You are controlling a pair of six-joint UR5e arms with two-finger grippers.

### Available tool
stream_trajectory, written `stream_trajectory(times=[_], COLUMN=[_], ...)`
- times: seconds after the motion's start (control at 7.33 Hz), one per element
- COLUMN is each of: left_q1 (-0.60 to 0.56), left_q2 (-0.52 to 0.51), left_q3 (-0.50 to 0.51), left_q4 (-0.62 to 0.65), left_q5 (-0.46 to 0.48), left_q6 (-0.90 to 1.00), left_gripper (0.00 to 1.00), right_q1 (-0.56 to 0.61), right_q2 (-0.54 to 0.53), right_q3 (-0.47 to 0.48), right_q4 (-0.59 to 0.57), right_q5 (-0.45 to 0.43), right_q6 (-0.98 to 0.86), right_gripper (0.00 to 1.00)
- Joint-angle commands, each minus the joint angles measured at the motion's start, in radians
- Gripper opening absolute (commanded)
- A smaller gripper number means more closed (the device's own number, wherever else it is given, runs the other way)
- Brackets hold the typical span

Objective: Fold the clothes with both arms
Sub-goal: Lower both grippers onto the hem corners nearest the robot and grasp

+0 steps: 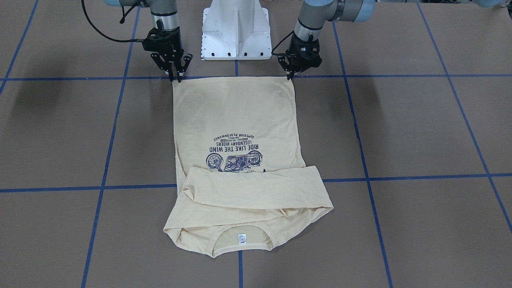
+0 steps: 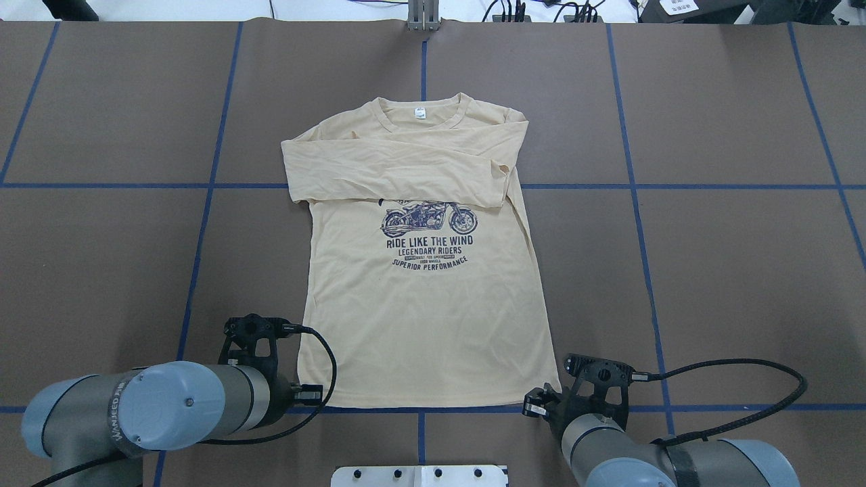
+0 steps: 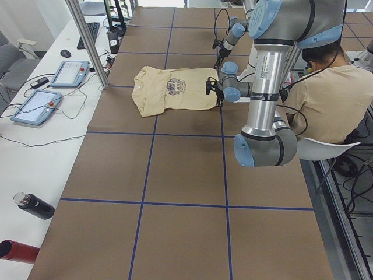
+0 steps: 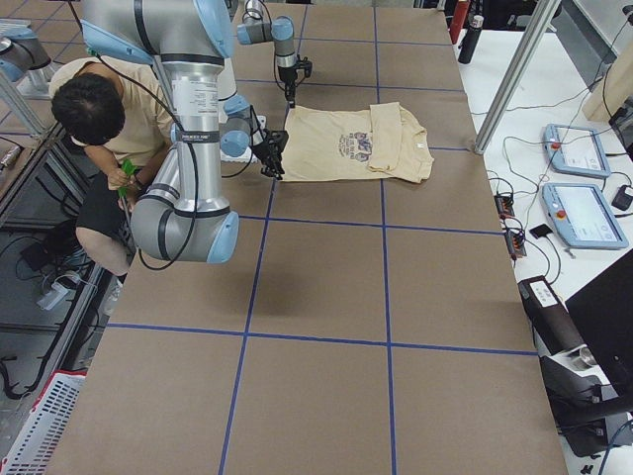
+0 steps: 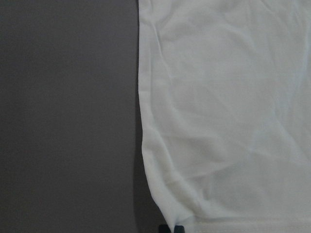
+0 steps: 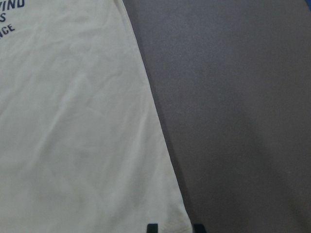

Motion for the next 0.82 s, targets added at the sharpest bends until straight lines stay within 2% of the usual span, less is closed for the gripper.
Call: stream_trajectory(times=[0.0,0.27,0.41,0.55,0.68], left_q1=[0.002,0.002,0.002,0.0,0.0], left_q2=[0.001,0.001,0.001,0.003,0.001], left_q3=[0.0,0.0,0.0,0.0,0.0], left_q4=[0.0,0.0,0.0,0.0,0.0], left_q5=[0.0,0.0,0.0,0.0,0.0], left_q6=[-0.005,-0.005,-0.005,-0.005,-0.005], left_gripper=[0.0,0.0,0.0,0.0,0.0], right_q1=[0.002,0.002,0.001,0.001,-0.001], right_q2=[-0.003,0.001,0.004,0.006,0.006], right_q3=[-0.018,-0.023,-0.023,-0.023,-0.024], right_q4=[-0.005,-0.005,-0.006,-0.006,-0.009], right_q5=[-0.003,-0.012,-0.012,-0.014,-0.014], right_q6=[-0.002,-0.002,-0.002,0.0,0.004], right_gripper=[0.35,0.34,0.24,0.03,0.0])
